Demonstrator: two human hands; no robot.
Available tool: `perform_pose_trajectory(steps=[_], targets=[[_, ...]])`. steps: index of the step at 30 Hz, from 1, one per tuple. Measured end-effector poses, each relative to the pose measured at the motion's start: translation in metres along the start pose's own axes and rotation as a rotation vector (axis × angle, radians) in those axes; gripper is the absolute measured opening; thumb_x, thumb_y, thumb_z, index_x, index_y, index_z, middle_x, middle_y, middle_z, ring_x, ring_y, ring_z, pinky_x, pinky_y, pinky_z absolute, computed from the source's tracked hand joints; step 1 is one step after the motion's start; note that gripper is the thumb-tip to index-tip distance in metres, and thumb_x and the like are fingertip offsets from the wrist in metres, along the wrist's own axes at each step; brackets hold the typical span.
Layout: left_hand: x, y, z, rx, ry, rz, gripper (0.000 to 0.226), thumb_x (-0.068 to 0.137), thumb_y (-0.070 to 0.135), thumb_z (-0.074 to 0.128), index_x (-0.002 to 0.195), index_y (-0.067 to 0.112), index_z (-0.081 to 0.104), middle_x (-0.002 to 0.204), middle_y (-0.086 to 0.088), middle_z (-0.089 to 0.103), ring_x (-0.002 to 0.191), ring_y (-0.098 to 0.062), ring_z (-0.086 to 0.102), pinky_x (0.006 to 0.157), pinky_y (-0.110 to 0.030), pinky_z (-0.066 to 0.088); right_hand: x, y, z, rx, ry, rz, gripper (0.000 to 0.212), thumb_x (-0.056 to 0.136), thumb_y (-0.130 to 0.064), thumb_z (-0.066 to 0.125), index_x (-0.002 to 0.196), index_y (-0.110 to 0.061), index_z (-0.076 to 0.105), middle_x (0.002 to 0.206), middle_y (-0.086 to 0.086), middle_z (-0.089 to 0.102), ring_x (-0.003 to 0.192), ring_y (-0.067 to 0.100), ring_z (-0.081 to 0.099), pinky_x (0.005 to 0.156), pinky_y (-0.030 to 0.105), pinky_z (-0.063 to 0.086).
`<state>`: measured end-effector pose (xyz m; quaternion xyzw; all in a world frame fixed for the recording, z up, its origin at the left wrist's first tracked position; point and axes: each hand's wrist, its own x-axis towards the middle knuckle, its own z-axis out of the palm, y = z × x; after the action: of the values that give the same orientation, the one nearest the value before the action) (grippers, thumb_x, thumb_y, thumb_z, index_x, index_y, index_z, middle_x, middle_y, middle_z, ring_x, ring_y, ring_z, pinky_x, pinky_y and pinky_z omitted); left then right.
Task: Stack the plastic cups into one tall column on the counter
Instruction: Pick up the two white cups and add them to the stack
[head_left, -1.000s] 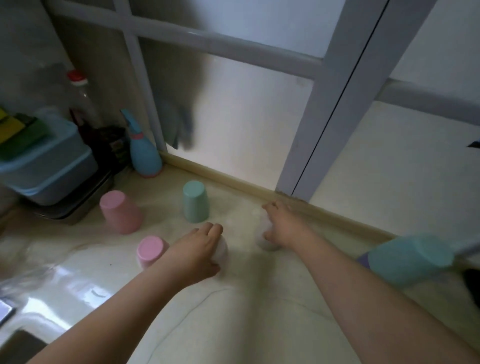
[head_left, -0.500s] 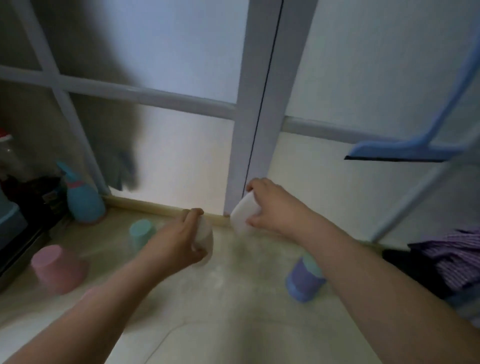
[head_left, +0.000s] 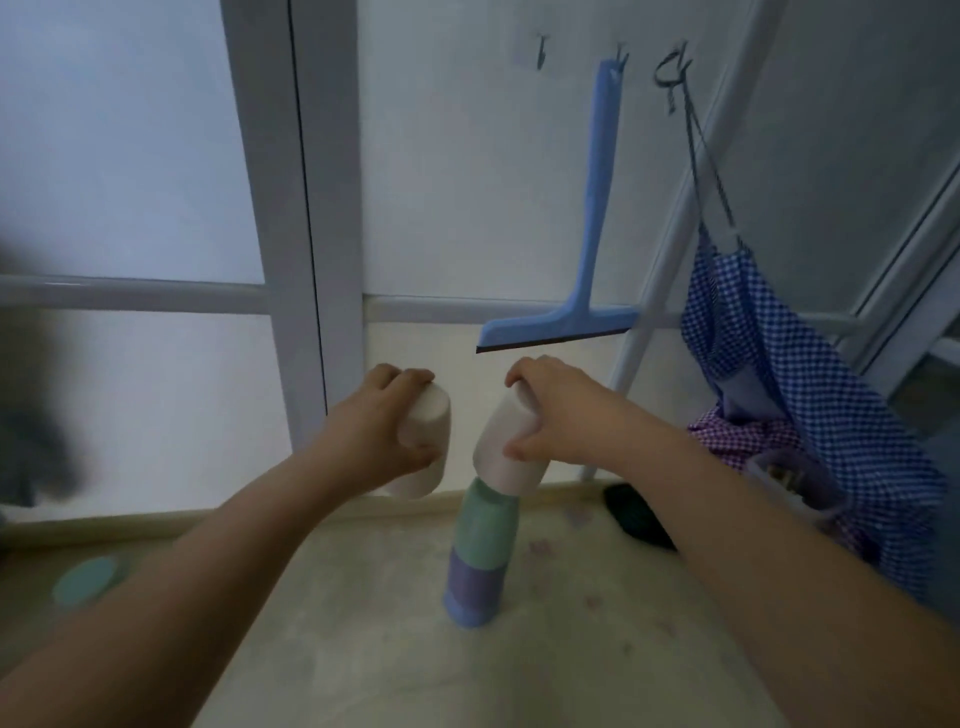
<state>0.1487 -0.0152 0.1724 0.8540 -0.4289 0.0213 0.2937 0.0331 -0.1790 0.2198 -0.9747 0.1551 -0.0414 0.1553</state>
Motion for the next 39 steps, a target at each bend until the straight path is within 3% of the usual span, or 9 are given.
perform_pose_trajectory(steps=[9,16,24,31,34,39], targets=[[-0.014,-0.013,0.010,-0.033,-0.040,-0.053,0.078,0.071,0.031,0.073,0.136,0.025,0.030,0.137,-0.003,0.040,0.113,-0.028,0.050,0.093,-0.044,0.047,0.014,0.019,0.073,-0.010,-0.187,-0.015,0.073,0.071,-0.025,0.075,0.133,-0.020,0.036,0.129,0.003,0.043,0.116,0.024,0.048,0.092,0.036,0.045],[0.002,0.011,0.000,-0.049,0.011,0.039,0.076,0.070,0.030,0.075,0.133,0.023,0.033,0.135,-0.005,0.044,0.113,-0.025,0.049,0.093,-0.040,0.046,0.002,0.033,0.063,0.055,-0.141,-0.014,0.098,0.067,-0.030,0.079,0.144,-0.030,0.017,0.141,0.002,0.038,0.128,0.024,0.039,0.104,0.039,0.041],[0.033,0.071,0.014,-0.049,-0.018,0.172,0.071,0.071,0.035,0.071,0.131,0.026,0.034,0.133,-0.003,0.044,0.108,-0.022,0.049,0.087,-0.034,0.046,-0.027,0.065,0.013,0.016,-0.020,0.033,0.103,0.065,-0.040,0.079,0.143,-0.035,0.012,0.150,-0.003,0.029,0.135,0.018,0.033,0.109,0.040,0.037],[0.019,0.059,0.065,0.007,-0.189,0.112,0.074,0.074,0.035,0.069,0.135,0.025,0.028,0.137,-0.004,0.039,0.112,-0.027,0.051,0.090,-0.039,0.048,-0.047,0.083,0.018,0.011,-0.043,0.063,0.100,0.070,-0.035,0.078,0.145,-0.032,0.012,0.150,-0.001,0.030,0.135,0.018,0.033,0.107,0.033,0.036],[0.016,0.054,0.069,-0.034,-0.184,0.073,0.078,0.075,0.035,0.069,0.137,0.025,0.023,0.142,-0.004,0.036,0.115,-0.027,0.050,0.091,-0.039,0.049,-0.050,0.082,0.020,0.025,-0.053,0.065,0.098,0.071,-0.034,0.078,0.144,-0.033,0.013,0.151,-0.002,0.029,0.135,0.018,0.033,0.106,0.032,0.035],[0.010,0.052,0.046,0.079,-0.117,0.147,0.082,0.076,0.047,0.064,0.139,0.030,0.016,0.145,-0.003,0.036,0.119,-0.024,0.050,0.092,-0.040,0.050,-0.041,0.061,0.009,0.019,0.007,0.007,0.096,0.071,-0.040,0.076,0.143,-0.036,0.013,0.153,-0.004,0.026,0.136,0.018,0.031,0.108,0.037,0.035]])
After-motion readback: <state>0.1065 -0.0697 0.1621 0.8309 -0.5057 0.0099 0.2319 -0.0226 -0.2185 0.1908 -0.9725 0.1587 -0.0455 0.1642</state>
